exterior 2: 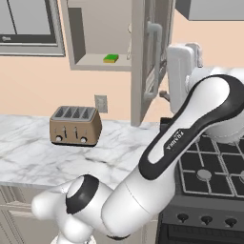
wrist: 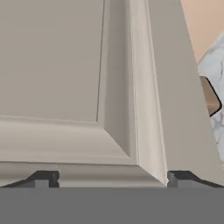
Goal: Pick up the sponge and dish brush from the sink, and place them back in the cabinet, and close the cabinet door.
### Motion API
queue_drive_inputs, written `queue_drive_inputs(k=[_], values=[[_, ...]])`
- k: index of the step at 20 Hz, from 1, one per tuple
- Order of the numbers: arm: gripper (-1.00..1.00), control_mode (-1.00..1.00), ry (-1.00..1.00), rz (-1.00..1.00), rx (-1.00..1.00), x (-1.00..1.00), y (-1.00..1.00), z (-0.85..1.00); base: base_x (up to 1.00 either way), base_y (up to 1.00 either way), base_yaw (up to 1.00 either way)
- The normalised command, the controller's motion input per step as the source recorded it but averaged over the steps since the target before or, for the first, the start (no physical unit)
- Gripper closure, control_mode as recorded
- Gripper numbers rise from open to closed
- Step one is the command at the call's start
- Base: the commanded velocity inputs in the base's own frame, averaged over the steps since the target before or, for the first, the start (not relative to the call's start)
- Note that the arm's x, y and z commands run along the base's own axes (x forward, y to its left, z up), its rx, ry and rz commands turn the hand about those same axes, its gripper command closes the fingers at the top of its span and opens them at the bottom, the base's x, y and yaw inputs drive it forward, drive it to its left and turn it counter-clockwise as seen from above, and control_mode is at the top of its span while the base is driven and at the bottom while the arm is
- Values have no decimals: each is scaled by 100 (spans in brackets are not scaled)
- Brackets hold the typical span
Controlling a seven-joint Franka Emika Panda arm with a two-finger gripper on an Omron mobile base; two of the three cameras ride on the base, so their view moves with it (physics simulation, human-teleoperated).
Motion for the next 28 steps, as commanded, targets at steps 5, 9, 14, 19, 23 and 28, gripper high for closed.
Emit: queue_drive_inputs(k=[5, 9, 14, 19, 23, 28], values=[[-100, -100, 0, 3, 0, 0, 54, 0, 0, 0, 0], [-100, -100, 0, 1, 0, 0, 53, 0, 0, 0, 0], [-100, -100, 0, 0, 0, 5, 52, 0, 0, 0, 0], [-100, -100, -3, 0, 0, 10, 52, 0, 0, 0, 0], [-100, -100, -5, 0, 0, 19, 56, 0, 0, 0, 0], [-100, -100, -8, 0, 0, 28, 55, 3, 0, 0, 0]])
